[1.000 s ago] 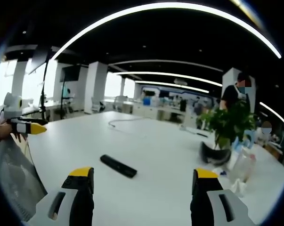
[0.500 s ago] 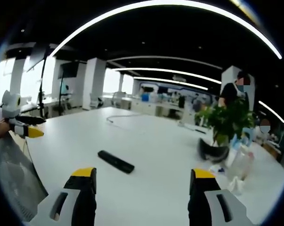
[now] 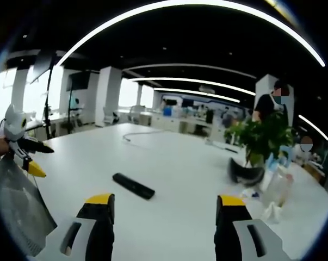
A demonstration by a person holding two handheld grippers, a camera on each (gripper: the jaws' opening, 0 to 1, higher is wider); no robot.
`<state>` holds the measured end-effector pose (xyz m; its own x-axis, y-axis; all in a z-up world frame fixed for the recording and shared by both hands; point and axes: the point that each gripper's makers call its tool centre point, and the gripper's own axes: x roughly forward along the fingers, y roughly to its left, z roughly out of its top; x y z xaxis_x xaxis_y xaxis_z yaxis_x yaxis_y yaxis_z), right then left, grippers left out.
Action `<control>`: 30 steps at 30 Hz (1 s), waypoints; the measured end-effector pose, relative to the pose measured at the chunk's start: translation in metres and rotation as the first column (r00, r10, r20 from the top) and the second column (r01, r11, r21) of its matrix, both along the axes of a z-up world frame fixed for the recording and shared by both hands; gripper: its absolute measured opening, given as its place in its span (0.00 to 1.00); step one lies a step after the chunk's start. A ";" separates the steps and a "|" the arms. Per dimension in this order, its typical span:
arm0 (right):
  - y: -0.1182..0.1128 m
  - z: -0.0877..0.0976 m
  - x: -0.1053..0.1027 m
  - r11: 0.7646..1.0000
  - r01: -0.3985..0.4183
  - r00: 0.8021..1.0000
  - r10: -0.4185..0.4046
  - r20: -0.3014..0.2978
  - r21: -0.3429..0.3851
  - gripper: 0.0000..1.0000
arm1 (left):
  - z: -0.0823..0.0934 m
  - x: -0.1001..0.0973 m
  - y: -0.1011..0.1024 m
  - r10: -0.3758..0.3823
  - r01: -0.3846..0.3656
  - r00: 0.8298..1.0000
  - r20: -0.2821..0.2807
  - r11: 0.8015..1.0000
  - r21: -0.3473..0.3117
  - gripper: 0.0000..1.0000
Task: Press the specified remote control buttons in sequence, fully releasing each button before pressing the next.
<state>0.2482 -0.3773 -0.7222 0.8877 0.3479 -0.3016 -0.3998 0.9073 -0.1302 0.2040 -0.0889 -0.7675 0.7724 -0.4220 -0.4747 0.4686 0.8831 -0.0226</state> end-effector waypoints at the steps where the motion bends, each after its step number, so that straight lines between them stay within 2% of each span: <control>1: 0.000 0.000 0.000 1.000 0.000 1.000 0.000 0.001 0.000 0.75 | -0.001 0.000 -0.001 -0.003 0.003 1.000 -0.008 1.000 -0.002 0.89; 4: 0.000 0.000 0.000 1.000 -0.001 1.000 0.000 0.001 0.002 0.75 | -0.011 -0.004 -0.003 -0.032 0.033 0.994 -0.104 0.999 0.009 0.90; 5: 0.000 0.000 0.000 1.000 0.000 1.000 0.000 0.001 0.002 0.75 | -0.013 -0.004 -0.003 -0.037 0.039 0.992 -0.121 0.999 0.012 0.90; 15: -0.001 0.000 0.001 1.000 0.000 1.000 0.000 0.001 0.002 0.74 | -0.028 0.003 -0.031 -0.149 0.155 0.968 -0.201 0.988 0.013 0.85; 24: -0.001 0.000 0.001 1.000 0.000 1.000 0.000 -0.001 0.004 0.74 | -0.024 0.014 -0.052 -0.190 0.167 0.955 -0.227 0.979 -0.116 0.82; 26: -0.001 -0.001 0.001 1.000 0.000 1.000 0.000 -0.002 0.002 0.74 | -0.021 0.018 -0.058 -0.186 0.139 0.954 -0.237 0.969 -0.203 0.82; 28: -0.001 -0.001 0.001 1.000 -0.001 1.000 0.001 -0.002 0.003 0.74 | -0.018 0.022 -0.060 -0.170 0.107 0.956 -0.238 0.960 -0.258 0.81; 30: -0.001 -0.001 0.001 1.000 0.000 1.000 0.000 -0.003 0.001 0.73 | -0.016 0.025 -0.060 -0.156 0.087 0.960 -0.232 0.956 -0.281 0.81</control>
<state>0.2491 -0.3785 -0.7233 0.8867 0.3483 -0.3040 -0.4003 0.9074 -0.1282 0.2289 -0.1485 -0.7834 0.5787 -0.6423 -0.5026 0.5210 0.7652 -0.3782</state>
